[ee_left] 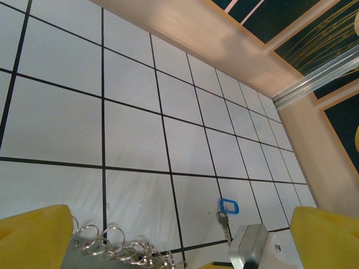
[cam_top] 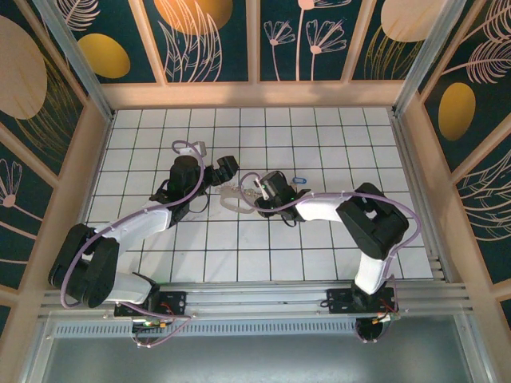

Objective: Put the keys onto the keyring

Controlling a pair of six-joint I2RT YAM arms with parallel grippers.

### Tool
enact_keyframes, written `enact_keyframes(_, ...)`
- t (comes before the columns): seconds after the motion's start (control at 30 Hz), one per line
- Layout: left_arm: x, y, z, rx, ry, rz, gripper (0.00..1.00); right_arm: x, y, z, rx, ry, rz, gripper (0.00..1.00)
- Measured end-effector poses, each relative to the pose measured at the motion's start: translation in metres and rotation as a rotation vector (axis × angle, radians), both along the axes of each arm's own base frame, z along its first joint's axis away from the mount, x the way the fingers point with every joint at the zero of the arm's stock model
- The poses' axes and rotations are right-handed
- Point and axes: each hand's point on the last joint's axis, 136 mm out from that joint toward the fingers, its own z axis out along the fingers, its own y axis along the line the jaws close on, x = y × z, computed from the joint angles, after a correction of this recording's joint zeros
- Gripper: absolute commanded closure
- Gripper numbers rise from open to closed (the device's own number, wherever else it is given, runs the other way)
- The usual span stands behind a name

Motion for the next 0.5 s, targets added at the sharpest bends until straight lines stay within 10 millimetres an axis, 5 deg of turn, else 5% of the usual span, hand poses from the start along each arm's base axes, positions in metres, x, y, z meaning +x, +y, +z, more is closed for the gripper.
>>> enact_keyframes(0.33, 0.0002, -0.0007, 0.0014, -0.004, -0.005, -0.003, 0.01, 0.0053, 0.0033, 0.001, -0.007, -0.009, 0.002, 0.84)
enact_keyframes(0.5, 0.0, -0.001, 0.0013, -0.004, -0.004, -0.005, 0.01, 0.0064, 0.0042, 0.0025, -0.01, -0.017, 0.01, 1.0)
